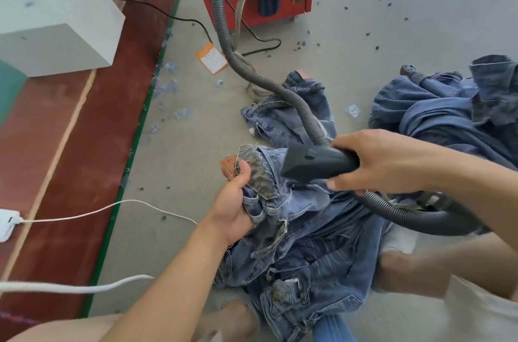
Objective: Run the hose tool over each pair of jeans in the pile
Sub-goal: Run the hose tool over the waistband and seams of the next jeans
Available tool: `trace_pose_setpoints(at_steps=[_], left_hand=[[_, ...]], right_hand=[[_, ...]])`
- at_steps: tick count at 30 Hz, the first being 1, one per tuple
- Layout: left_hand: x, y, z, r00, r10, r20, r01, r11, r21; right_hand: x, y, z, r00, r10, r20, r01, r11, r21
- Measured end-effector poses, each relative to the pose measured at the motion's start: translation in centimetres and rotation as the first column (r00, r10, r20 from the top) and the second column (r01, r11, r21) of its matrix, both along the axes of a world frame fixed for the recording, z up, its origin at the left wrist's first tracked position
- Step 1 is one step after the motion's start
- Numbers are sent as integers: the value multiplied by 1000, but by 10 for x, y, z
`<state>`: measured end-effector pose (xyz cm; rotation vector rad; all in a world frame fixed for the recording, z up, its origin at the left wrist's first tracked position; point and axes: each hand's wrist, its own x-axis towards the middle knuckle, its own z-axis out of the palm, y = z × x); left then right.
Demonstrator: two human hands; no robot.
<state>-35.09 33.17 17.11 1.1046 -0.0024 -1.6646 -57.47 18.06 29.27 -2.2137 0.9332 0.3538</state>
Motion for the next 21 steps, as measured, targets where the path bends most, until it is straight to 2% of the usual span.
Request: trace_pose_setpoints(at_steps=[5,10,12,14,17,21], left_hand=[[-3,-2,1,999,-51,-18,51,998,-27],[-8,-1,1,994,-92,-54,90,995,-40],[-5,-2,2,995,-68,-78,66,997,-36],[2,-4,4,994,-34,-100,29,998,-49],[4,-7,7,992,-26,-126,21,999,-48],[3,-8,7,992,-78,-102,73,996,-48]], right_hand=[[12,16,-9,994,103,21,-101,991,-91],[28,9,-17,992,1,126,20,986,-165],[20,-4,-9,992,-12,124,28,991,-127],[7,-12,0,995,61,84,-55,996,-73],[0,-4,-4,984,177,21,-174,981,-87],[14,10,-16,977,210,42,-203,969,-138]])
